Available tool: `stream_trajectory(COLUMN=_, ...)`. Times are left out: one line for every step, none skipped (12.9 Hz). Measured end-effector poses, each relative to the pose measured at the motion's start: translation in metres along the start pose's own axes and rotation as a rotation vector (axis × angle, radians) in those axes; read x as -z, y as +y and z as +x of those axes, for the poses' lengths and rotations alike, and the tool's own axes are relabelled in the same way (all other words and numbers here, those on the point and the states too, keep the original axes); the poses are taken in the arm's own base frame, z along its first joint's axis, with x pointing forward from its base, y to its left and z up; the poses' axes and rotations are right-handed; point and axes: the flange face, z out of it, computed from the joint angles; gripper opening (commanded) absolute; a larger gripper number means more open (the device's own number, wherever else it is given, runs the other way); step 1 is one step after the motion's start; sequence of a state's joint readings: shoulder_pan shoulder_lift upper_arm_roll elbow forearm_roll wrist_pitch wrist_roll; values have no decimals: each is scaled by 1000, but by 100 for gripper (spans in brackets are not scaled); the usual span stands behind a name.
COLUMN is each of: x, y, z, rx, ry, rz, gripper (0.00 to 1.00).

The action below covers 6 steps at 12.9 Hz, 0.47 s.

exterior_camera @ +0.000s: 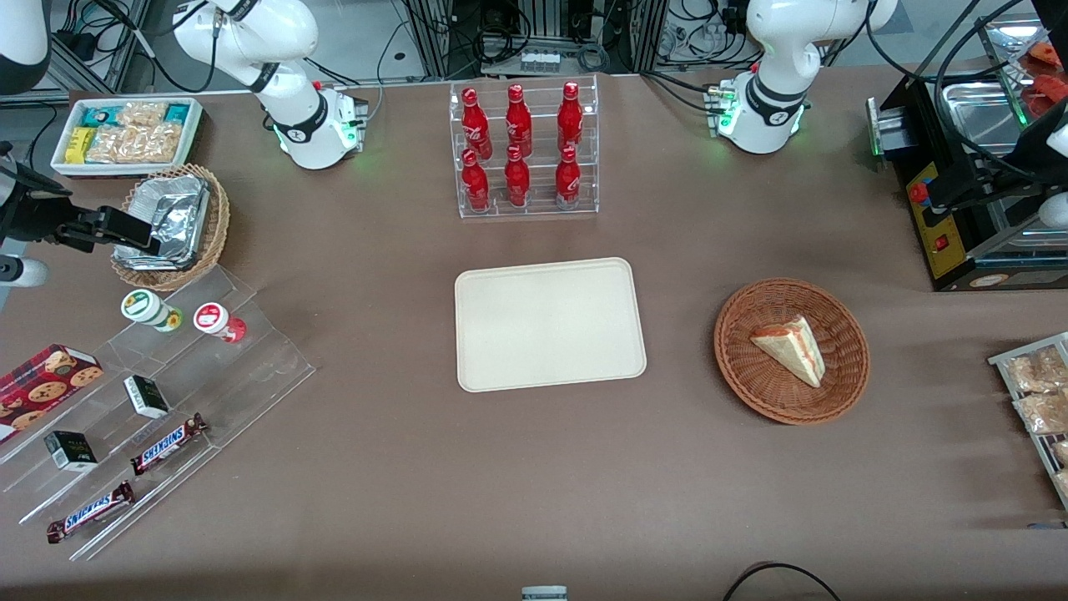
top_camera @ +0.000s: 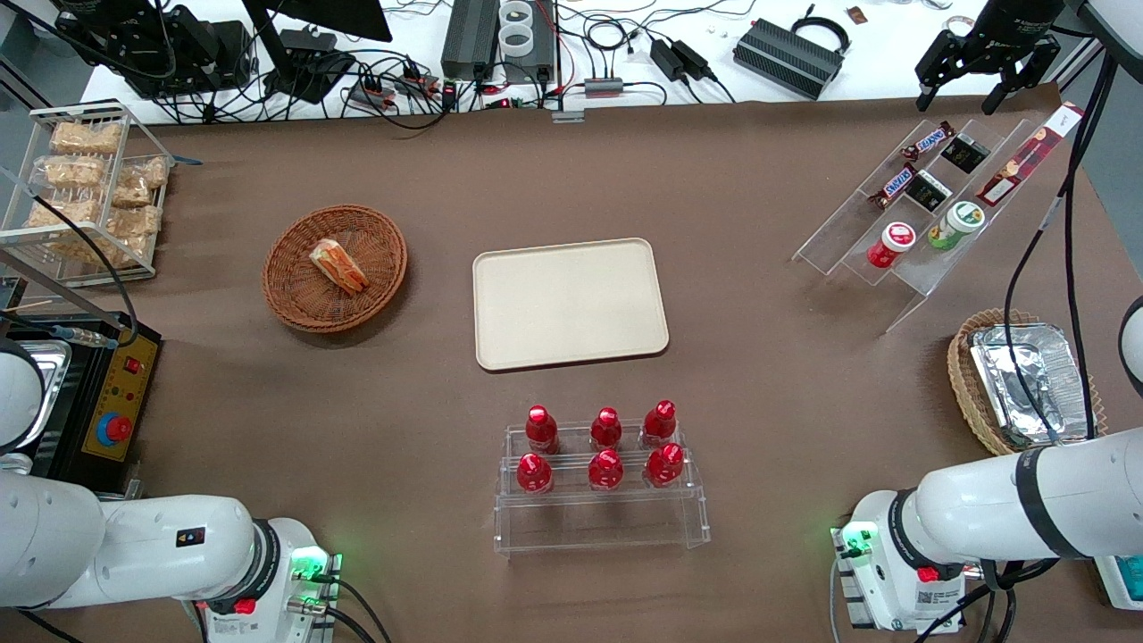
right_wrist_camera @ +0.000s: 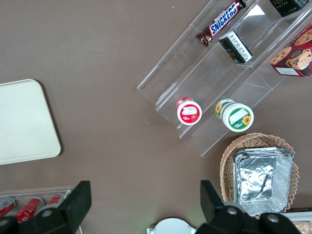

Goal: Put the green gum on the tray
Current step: 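Move the right gripper down toward the green-and-white gum tub on the rack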

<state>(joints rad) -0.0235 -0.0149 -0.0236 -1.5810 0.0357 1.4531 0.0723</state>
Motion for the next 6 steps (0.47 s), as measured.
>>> stream_trajectory(x=-1, y=0, z=1, rx=1, ry=2, rz=0, gripper=99)
stream_trajectory(x=-1, y=-1, z=2, rx=2, ry=4, rz=0, gripper=99)
stream_trajectory(x=-1, y=-1, z=2, rx=3, ry=4, rz=0, gripper=99)
stream_trajectory(x=-3, y=-1, z=2, rx=11, ry=-2, rz=0, gripper=99)
stream_trajectory(x=-10, y=-1, z=2, rx=29, ry=-17, rz=-1, gripper=99)
stream_trajectory(x=-19, y=-1, z=3, rx=42, ry=-36, rz=-2, gripper=99)
